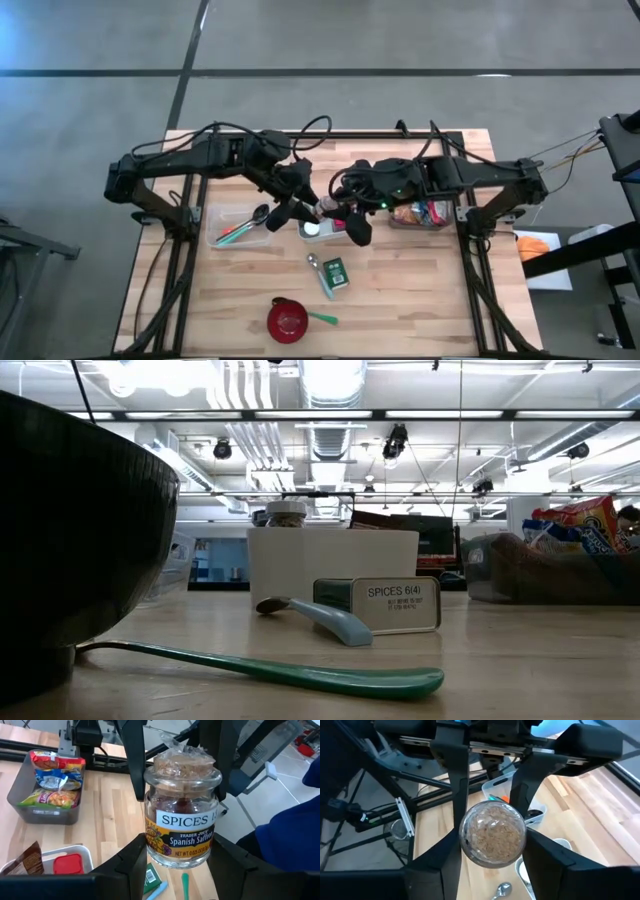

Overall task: Pick & Place Food Item
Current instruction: Put the brown seasoning bottle into the white bin

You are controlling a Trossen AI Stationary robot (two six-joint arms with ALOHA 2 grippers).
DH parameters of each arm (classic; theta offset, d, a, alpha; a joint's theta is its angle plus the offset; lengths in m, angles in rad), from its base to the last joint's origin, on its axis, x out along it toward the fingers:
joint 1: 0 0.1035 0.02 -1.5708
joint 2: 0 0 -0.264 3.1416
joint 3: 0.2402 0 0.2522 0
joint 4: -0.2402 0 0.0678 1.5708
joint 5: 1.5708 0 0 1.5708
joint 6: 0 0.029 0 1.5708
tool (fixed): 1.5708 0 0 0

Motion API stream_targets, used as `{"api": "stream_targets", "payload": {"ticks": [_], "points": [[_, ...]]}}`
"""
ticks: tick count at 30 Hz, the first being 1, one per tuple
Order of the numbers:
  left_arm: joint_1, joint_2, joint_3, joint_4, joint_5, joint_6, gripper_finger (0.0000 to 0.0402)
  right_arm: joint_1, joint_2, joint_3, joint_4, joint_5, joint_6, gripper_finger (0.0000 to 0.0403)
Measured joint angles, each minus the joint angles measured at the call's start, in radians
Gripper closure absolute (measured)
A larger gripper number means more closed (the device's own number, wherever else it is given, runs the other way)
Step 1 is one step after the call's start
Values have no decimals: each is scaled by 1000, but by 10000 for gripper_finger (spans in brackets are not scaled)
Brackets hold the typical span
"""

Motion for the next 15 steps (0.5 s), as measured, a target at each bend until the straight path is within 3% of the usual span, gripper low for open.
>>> {"api": "stream_targets", "payload": {"ticks": [10, 15], "points": [[0, 2, -1, -2, -8, -19, 238, -9, 0, 0, 6, -7, 10, 123], [-1, 2, -1, -3, -8, -18, 238, -14, 0, 0, 5, -2, 16, 107]]}}
